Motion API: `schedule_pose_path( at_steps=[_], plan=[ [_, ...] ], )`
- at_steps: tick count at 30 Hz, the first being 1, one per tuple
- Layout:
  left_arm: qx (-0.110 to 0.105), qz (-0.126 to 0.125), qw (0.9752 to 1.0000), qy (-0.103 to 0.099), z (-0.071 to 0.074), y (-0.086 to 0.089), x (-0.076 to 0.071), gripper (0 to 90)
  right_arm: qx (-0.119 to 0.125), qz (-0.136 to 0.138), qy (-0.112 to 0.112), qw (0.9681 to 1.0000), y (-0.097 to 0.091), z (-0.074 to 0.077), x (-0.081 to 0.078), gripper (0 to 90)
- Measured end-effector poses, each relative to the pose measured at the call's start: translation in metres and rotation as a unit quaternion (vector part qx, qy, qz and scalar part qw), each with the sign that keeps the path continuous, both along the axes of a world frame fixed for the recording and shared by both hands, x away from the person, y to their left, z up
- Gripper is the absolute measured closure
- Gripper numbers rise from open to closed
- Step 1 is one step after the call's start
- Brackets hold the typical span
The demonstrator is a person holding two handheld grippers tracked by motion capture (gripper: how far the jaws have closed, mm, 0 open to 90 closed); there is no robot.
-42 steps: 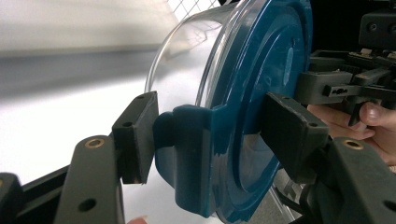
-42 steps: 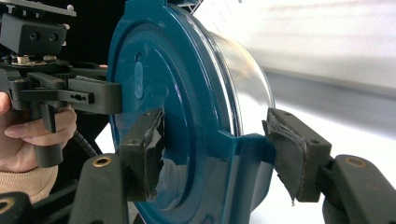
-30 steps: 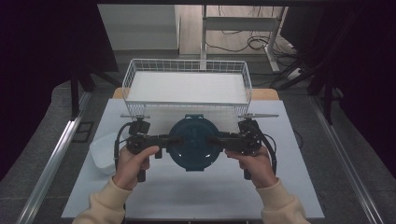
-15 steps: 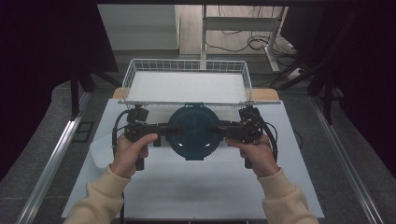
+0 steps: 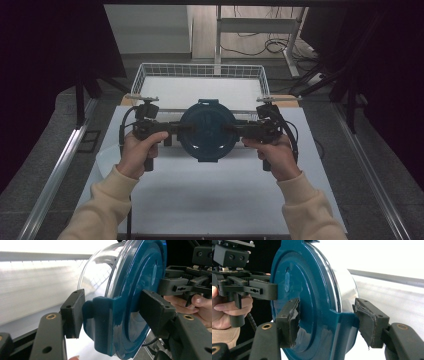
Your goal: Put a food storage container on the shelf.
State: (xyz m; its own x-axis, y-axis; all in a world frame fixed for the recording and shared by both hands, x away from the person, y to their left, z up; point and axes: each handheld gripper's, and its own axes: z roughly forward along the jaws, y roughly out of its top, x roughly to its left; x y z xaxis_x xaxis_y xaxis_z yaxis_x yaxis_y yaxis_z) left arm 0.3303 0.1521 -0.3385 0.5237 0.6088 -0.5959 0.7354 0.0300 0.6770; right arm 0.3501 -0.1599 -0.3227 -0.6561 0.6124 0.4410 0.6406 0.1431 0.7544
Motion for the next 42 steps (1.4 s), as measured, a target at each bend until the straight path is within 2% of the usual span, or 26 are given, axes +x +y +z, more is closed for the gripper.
schedule_pose_path(
  at_steps=[12, 20, 35, 42],
  plan=[
    [-0.006, 0.001, 0.9999, -0.009, 0.021, 0.006, 0.017, 38.5, 0.001, -0.002, -0.010, 0.9999, 0.005, 0.021, 0.013, 39.2],
    [-0.003, 0.002, 0.9999, -0.013, 0.030, 0.008, 0.026, 38.5, 0.002, 0.001, -0.012, 0.9999, 0.006, 0.028, 0.022, 39.2],
    [-0.011, 0.009, 0.9996, -0.023, 0.047, 0.012, 0.047, 38.9, 0.001, 0.003, -0.015, 0.9999, 0.009, 0.044, 0.043, 39.4],
    [-0.012, 0.010, 0.9997, -0.021, 0.051, 0.013, 0.059, 39.0, 0.002, 0.005, -0.013, 0.9999, 0.010, 0.047, 0.054, 39.6]
  ],
)
